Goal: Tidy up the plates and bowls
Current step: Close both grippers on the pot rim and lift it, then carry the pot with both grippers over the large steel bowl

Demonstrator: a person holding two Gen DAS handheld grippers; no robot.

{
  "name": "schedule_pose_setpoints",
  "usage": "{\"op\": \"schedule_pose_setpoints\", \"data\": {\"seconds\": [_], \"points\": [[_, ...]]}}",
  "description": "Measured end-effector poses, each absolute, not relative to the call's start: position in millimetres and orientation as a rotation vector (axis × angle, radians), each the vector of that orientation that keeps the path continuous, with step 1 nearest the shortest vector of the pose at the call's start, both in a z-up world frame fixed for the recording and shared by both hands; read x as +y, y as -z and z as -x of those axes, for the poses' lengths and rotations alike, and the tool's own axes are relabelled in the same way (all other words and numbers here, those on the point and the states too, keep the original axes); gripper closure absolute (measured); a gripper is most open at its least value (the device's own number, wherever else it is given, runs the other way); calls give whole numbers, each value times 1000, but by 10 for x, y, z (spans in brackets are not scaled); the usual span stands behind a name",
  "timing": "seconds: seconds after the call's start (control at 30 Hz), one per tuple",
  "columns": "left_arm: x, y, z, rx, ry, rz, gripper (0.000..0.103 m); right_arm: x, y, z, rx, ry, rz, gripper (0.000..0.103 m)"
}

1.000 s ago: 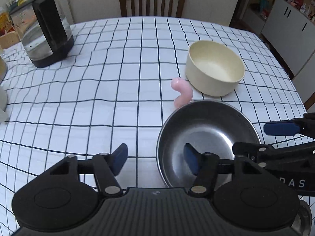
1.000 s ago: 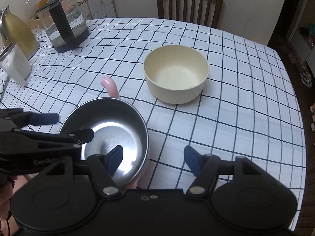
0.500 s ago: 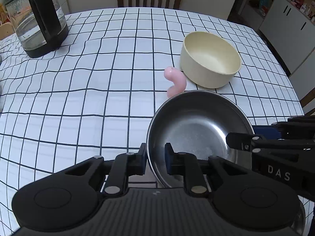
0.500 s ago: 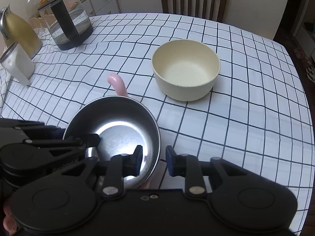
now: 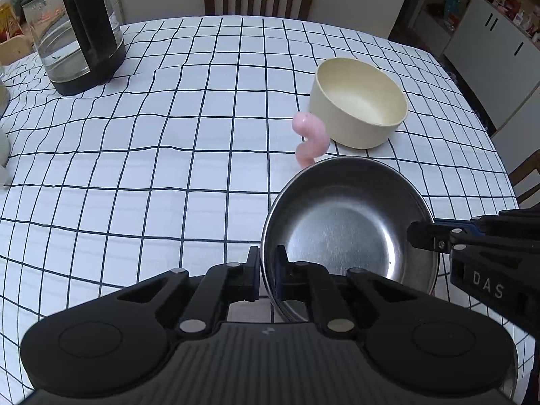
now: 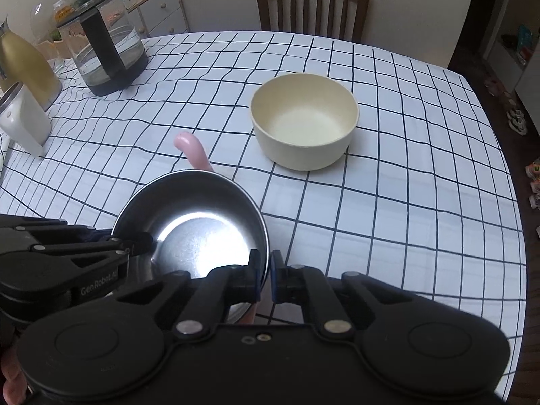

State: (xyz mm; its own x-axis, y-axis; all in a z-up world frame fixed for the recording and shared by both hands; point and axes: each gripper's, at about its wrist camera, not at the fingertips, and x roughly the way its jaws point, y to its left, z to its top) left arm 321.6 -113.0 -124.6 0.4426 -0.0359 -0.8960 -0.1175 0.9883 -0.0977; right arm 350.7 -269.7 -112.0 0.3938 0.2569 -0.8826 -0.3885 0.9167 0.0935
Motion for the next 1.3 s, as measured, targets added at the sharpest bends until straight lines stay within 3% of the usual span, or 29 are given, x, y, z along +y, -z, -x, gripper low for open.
{"op": "schedule_pose_setpoints", "data": {"seconds": [0.8, 1.3], "points": [[-1590, 325, -2578, 1035, 81, 70, 96, -3218, 255, -2740, 1021, -344, 22, 97], [-2229, 457, -2087, 1127, 199, -4, 96, -3839, 342, -2036, 1088, -234, -62, 97]]}}
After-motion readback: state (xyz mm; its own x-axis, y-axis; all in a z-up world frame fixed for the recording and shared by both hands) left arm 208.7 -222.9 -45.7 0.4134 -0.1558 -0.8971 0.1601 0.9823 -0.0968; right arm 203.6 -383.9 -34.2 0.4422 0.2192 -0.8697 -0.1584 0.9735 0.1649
